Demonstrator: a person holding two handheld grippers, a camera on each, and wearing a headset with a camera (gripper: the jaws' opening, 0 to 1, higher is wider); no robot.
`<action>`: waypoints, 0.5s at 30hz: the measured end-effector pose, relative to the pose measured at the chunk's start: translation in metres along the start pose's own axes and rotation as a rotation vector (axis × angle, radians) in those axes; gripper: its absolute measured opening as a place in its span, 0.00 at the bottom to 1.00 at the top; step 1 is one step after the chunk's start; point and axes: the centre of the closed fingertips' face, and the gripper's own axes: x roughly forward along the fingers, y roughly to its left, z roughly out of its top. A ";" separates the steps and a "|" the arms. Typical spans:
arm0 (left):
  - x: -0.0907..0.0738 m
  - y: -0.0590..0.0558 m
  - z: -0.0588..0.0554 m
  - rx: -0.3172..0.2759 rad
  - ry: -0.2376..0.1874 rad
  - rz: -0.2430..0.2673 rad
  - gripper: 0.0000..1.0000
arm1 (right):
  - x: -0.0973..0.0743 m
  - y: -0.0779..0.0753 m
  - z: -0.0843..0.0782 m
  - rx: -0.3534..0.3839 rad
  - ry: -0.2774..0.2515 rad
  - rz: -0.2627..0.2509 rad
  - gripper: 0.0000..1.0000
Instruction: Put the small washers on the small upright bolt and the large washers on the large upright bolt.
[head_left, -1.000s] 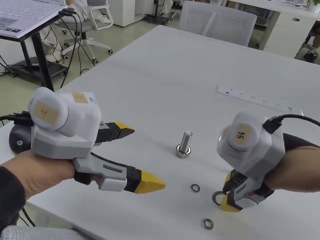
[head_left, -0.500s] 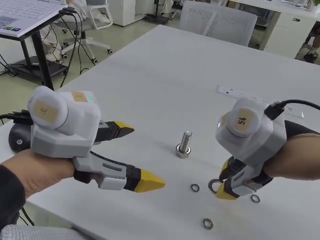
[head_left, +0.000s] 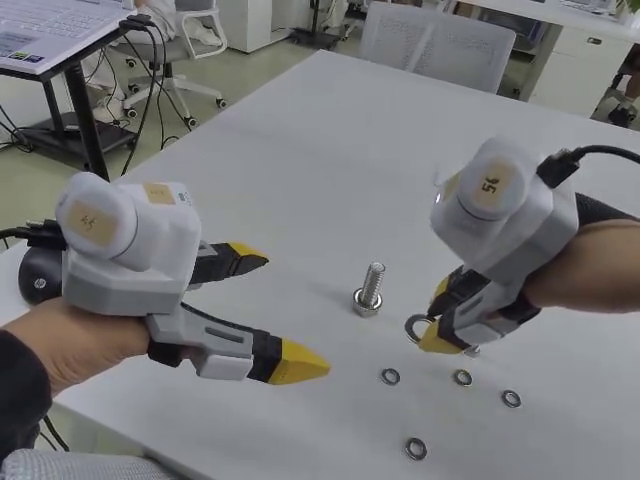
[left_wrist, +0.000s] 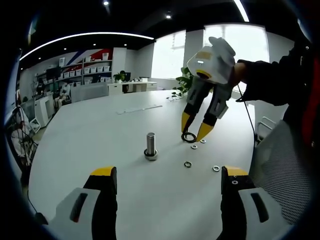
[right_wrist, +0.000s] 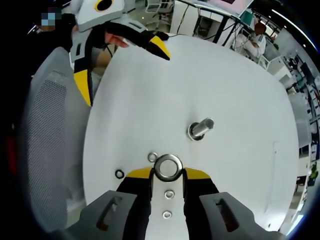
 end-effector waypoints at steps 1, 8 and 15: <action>0.000 0.000 0.000 -0.001 0.000 0.000 0.86 | -0.001 -0.001 0.002 0.000 -0.005 -0.002 0.24; 0.001 0.000 -0.001 -0.003 0.002 -0.002 0.86 | -0.005 -0.009 0.013 0.005 -0.034 -0.014 0.24; 0.001 0.000 -0.001 -0.008 -0.001 -0.002 0.86 | -0.008 -0.022 0.029 0.008 -0.068 -0.032 0.24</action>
